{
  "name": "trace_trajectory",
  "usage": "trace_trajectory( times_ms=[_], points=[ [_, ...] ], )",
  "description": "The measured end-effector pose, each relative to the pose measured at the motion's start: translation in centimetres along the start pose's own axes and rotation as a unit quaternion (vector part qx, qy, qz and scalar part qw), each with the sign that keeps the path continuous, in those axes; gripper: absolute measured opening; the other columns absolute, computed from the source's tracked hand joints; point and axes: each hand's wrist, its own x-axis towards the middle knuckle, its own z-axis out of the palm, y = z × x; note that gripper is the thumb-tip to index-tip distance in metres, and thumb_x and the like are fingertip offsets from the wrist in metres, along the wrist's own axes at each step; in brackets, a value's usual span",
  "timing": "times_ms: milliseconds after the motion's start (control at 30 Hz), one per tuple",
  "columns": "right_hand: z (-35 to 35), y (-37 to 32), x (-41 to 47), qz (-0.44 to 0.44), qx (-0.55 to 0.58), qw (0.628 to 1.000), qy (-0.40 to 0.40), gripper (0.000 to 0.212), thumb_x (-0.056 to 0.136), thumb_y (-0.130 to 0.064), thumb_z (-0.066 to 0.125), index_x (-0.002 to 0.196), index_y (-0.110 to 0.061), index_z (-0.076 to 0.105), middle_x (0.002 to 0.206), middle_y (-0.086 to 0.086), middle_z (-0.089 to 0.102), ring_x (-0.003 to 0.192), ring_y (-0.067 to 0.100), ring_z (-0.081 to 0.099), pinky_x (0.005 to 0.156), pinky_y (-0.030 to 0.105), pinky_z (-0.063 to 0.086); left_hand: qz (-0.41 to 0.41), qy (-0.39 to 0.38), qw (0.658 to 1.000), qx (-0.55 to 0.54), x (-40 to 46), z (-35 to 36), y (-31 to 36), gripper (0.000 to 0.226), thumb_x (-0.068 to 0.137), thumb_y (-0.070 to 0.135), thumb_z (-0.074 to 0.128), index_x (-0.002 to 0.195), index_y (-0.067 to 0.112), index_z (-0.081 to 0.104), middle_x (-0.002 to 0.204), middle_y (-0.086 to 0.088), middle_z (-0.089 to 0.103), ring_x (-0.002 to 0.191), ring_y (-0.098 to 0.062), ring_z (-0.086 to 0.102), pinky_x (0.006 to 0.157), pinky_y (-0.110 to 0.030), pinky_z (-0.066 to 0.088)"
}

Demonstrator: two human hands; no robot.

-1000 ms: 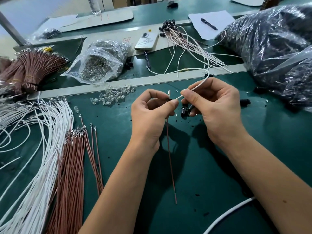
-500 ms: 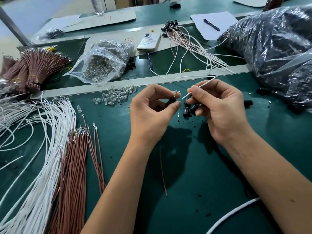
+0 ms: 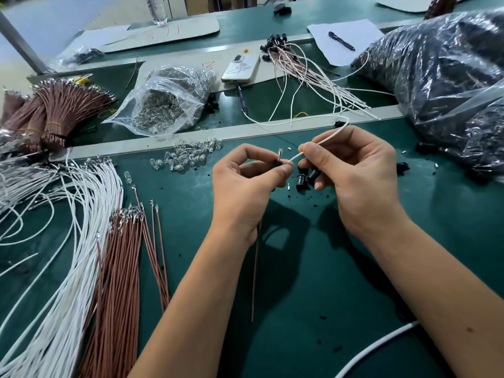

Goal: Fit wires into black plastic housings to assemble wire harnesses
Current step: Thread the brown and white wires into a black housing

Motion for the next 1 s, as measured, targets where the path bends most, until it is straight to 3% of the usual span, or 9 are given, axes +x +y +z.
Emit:
trace_trajectory(
  times_ms=[233, 467, 700, 867, 1000],
  points=[
    [0.1, -0.1, -0.3, -0.078, -0.088, 0.993, -0.005, 0.014, 0.086, -0.004, 0.083, 0.086, -0.001, 0.070, 0.073, 0.012, 0.074, 0.062, 0.024, 0.071, 0.047, 0.022, 0.050, -0.079, -0.018, 0.996, -0.022, 0.1, -0.4, 0.2, 0.025, 0.073, -0.005, 0.083, 0.074, 0.012, 0.064, 0.075, -0.012, 0.074, 0.055, -0.015, 0.057, 0.058, -0.022, 0.047],
    [-0.5, -0.1, 0.4, -0.020, 0.027, 0.999, 0.015, 0.015, 0.083, -0.007, 0.083, 0.087, -0.006, 0.069, 0.078, 0.012, 0.074, 0.067, 0.022, 0.072, 0.044, 0.023, 0.045, -0.138, -0.064, 0.986, -0.074, 0.3, -0.9, 0.7, 0.014, 0.082, -0.004, 0.074, 0.092, 0.007, 0.072, 0.101, -0.021, 0.075, 0.076, -0.018, 0.069, 0.069, -0.020, 0.051],
    [-0.6, -0.3, 0.6, 0.042, 0.110, 0.993, -0.002, 0.017, 0.076, -0.016, 0.080, 0.085, -0.009, 0.067, 0.083, 0.008, 0.076, 0.065, 0.016, 0.070, 0.043, 0.020, 0.042, -0.240, -0.102, 0.940, -0.218, 0.6, -1.1, 1.2, 0.017, 0.094, -0.005, 0.053, 0.096, -0.001, 0.069, 0.086, -0.015, 0.073, 0.072, -0.017, 0.072, 0.069, -0.018, 0.057],
    [-0.6, -0.4, 0.5, 0.064, 0.111, 0.992, -0.021, 0.016, 0.076, -0.017, 0.080, 0.083, -0.011, 0.067, 0.085, 0.007, 0.077, 0.066, 0.016, 0.071, 0.044, 0.020, 0.041, -0.281, -0.106, 0.919, -0.254, 0.5, -1.2, 1.4, 0.014, 0.096, 0.002, 0.054, 0.100, -0.002, 0.067, 0.088, -0.015, 0.074, 0.072, -0.017, 0.073, 0.064, -0.016, 0.058],
    [-0.6, -0.3, 0.5, 0.070, 0.112, 0.991, -0.027, 0.016, 0.077, -0.016, 0.079, 0.085, -0.010, 0.066, 0.086, 0.007, 0.077, 0.065, 0.015, 0.070, 0.043, 0.019, 0.042, -0.285, -0.110, 0.923, -0.235, 0.3, -1.2, 1.6, 0.013, 0.086, 0.005, 0.061, 0.095, 0.000, 0.067, 0.088, -0.013, 0.075, 0.068, -0.016, 0.072, 0.059, -0.015, 0.055]
  ],
)
